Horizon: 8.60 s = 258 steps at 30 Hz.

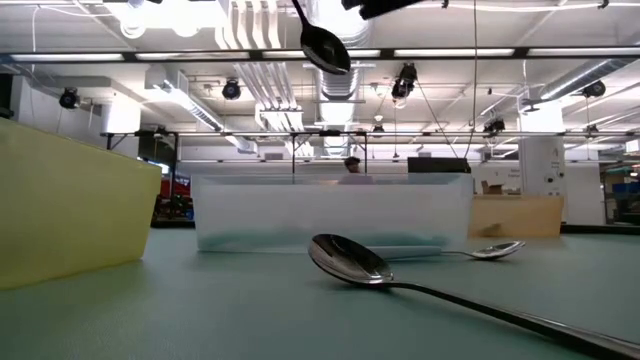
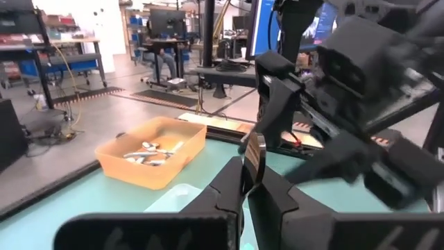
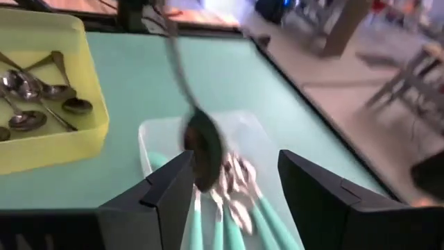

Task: Sort silverware by color (type)
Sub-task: Put the black spoon into the yellow bin, then put the purple into the orange bin

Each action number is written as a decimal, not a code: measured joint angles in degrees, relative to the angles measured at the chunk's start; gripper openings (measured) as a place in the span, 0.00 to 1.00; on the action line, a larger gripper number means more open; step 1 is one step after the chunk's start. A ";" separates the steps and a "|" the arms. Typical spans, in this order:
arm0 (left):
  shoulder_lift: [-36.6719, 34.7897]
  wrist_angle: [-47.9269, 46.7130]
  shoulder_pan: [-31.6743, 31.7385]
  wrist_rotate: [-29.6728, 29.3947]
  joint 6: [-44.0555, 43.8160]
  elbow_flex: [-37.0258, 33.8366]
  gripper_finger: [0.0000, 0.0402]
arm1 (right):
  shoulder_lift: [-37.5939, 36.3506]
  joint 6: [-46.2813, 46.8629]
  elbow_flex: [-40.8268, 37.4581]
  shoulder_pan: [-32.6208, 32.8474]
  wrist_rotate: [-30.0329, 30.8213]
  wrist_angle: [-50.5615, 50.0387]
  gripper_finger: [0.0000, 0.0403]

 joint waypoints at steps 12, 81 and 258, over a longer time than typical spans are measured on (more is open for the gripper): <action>-14.01 -46.29 -7.89 11.03 -40.20 -0.04 0.00 | -1.44 19.18 -0.16 0.00 -4.57 -18.20 0.46; -20.91 -62.29 -7.54 55.19 -35.33 -0.04 0.33 | 40.28 38.53 37.11 -0.39 -55.58 -35.35 0.43; -10.53 -82.22 -19.03 29.14 -61.29 1.81 0.31 | 18.73 -9.83 4.05 -11.34 -49.20 -13.70 0.26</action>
